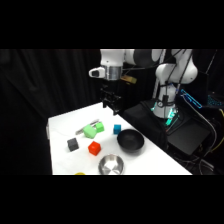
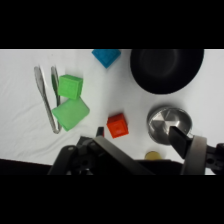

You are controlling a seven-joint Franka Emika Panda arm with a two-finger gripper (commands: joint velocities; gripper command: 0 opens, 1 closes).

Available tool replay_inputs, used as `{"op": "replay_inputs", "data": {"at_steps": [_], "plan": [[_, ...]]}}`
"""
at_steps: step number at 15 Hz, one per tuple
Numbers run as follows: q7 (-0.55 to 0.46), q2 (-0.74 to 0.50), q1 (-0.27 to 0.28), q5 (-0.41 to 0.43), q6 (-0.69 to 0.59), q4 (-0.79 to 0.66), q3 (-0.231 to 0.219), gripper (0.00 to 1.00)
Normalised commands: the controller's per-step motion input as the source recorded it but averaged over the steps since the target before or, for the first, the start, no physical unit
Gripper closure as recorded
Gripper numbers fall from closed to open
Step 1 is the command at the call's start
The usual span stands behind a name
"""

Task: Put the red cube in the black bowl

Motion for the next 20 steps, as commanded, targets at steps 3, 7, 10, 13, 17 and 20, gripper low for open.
{"op": "replay_inputs", "data": {"at_steps": [3,7,10,13,17,20], "plan": [[-0.1,0.06,-0.001,0.018,0.08,0.04,0.004,0.0],[-0.24,0.22,-0.003,0.069,0.13,0.19,-0.012,0.0],[-0.37,0.34,-0.024,0.18,0.13,0.34,-0.021,0.0],[-0.4,0.38,-0.055,0.188,0.07,0.4,0.001,0.0],[-0.48,0.36,-0.106,0.2,-0.01,0.42,0.045,0.0],[-0.47,0.35,-0.154,0.156,-0.03,0.44,0.082,0.0]]}}
